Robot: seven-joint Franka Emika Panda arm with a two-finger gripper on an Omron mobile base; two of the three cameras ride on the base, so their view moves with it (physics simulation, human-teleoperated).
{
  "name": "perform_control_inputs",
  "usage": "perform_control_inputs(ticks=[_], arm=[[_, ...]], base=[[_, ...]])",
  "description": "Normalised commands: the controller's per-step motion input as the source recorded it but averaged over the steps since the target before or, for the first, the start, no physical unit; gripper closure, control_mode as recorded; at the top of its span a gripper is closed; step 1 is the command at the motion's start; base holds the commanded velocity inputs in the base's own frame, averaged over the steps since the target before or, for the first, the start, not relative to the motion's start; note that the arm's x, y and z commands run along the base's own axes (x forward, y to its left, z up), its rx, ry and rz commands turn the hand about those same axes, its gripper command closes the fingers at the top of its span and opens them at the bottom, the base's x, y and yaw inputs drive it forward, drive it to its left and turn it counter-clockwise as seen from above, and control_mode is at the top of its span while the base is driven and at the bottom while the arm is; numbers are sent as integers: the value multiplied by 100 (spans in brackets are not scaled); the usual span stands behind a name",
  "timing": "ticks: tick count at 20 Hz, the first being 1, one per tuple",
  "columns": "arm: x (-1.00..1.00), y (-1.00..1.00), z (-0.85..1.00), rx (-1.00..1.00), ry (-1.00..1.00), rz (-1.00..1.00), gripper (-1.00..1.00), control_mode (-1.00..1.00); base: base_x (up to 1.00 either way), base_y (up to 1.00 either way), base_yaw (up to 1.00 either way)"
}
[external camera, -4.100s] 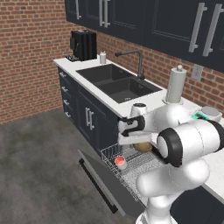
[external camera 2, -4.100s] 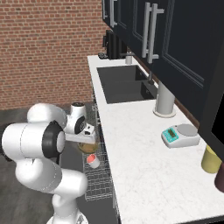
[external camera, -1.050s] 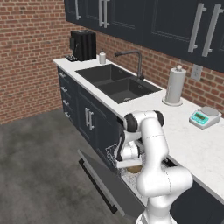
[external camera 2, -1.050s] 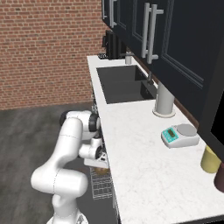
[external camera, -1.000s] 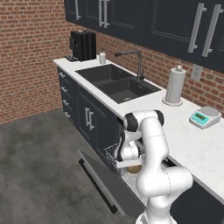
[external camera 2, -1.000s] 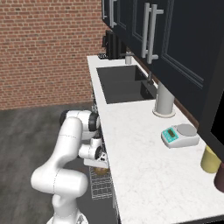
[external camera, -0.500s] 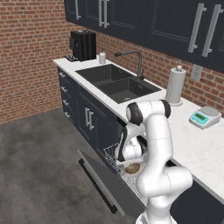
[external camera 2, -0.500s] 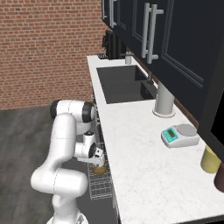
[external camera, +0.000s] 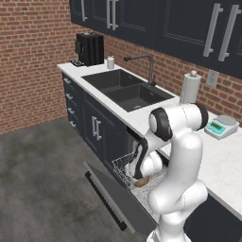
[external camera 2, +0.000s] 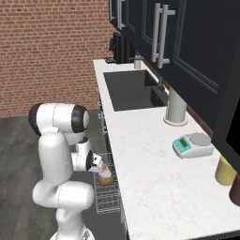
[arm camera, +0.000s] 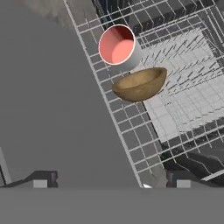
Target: Pick up the cup and bowl from the counter, place them in the dishwasher, and close the dishwasher door.
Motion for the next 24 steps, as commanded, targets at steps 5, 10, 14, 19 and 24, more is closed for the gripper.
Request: perform_control_inputs(ticks=[5, 10, 14, 19, 24], arm=[[-32, 13, 100, 0, -22, 0, -100, -100], [-26, 42, 100, 0, -16, 2, -100, -100], [-16, 44, 100, -4, -1, 0, -100, -100], [-36, 35, 58, -10, 5, 0, -100, -100], [-64, 28, 4, -19, 3, 0, -100, -100]], base=[[0, 0, 0], [0, 0, 0], [0, 0, 0], [0, 0, 0], [0, 0, 0]])
